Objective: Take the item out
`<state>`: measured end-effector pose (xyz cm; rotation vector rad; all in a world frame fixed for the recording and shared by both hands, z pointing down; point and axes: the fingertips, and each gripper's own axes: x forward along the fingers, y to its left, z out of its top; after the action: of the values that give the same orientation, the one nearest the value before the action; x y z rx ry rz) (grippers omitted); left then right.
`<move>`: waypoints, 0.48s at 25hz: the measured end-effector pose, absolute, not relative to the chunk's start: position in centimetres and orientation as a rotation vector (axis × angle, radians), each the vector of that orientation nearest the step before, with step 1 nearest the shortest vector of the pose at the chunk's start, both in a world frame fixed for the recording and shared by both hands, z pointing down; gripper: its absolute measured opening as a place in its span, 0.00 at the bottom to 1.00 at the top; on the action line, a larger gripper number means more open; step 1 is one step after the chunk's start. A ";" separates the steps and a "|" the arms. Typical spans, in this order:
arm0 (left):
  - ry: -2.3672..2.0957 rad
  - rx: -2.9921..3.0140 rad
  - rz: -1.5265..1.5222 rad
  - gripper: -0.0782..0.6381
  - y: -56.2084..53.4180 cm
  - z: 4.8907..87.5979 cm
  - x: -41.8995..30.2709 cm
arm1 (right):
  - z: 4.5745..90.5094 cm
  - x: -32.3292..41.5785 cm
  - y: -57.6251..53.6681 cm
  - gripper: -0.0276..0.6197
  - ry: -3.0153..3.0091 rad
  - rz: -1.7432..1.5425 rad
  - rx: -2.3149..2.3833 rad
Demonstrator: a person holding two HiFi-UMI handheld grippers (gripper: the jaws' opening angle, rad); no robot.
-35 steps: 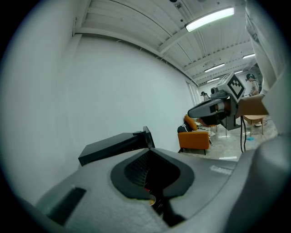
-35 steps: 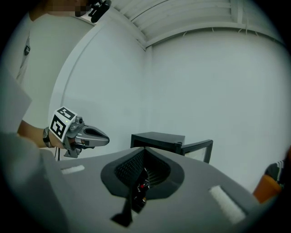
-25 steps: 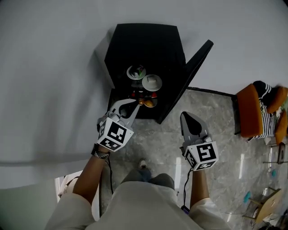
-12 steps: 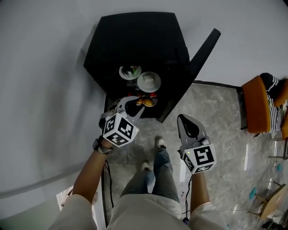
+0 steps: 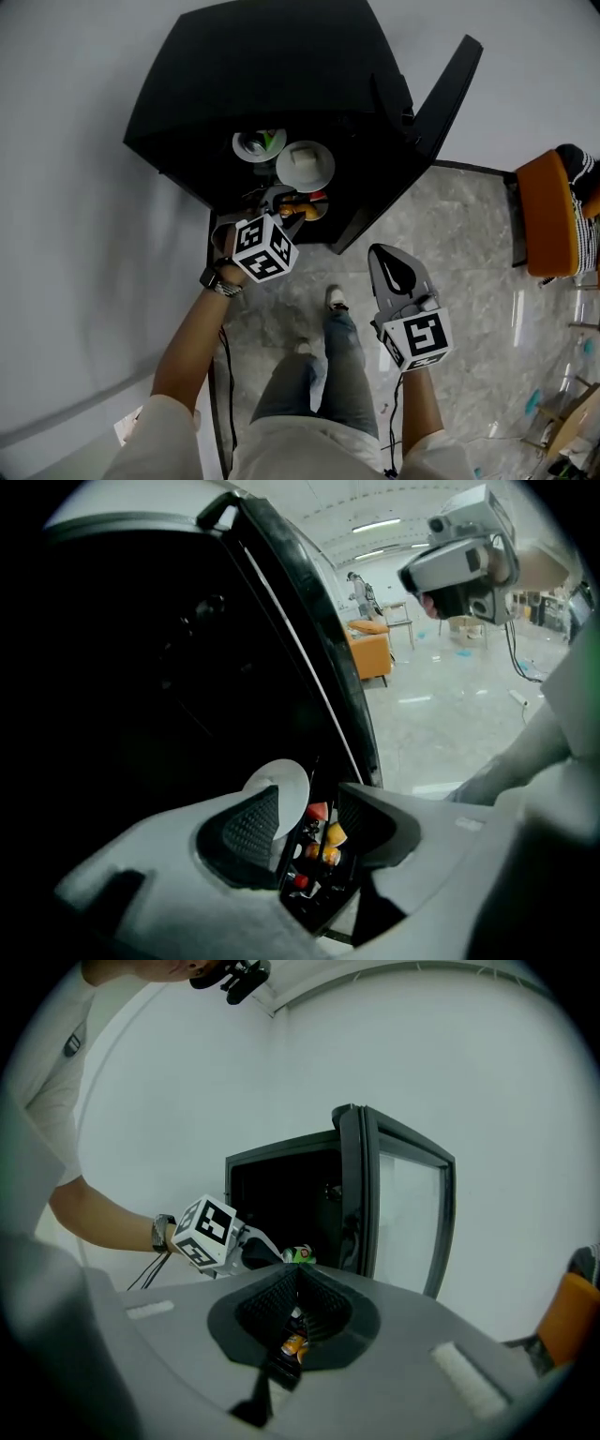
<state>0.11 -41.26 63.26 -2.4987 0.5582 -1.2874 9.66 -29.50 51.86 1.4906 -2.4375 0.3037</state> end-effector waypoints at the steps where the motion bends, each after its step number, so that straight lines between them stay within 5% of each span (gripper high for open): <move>1: 0.544 -2.504 -1.301 0.39 -41.7 64.3 0.4 | 52.5 9.7 -29.6 0.05 -2.435 0.322 1.480; 12: 0.441 -2.274 -1.462 0.45 -46.2 73.0 2.5 | 56.2 11.4 -30.8 0.05 -2.439 0.356 1.527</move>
<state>2.51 -46.22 73.03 -2.2743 0.4409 -1.4622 11.37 -30.77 56.25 1.5272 -2.4394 0.3556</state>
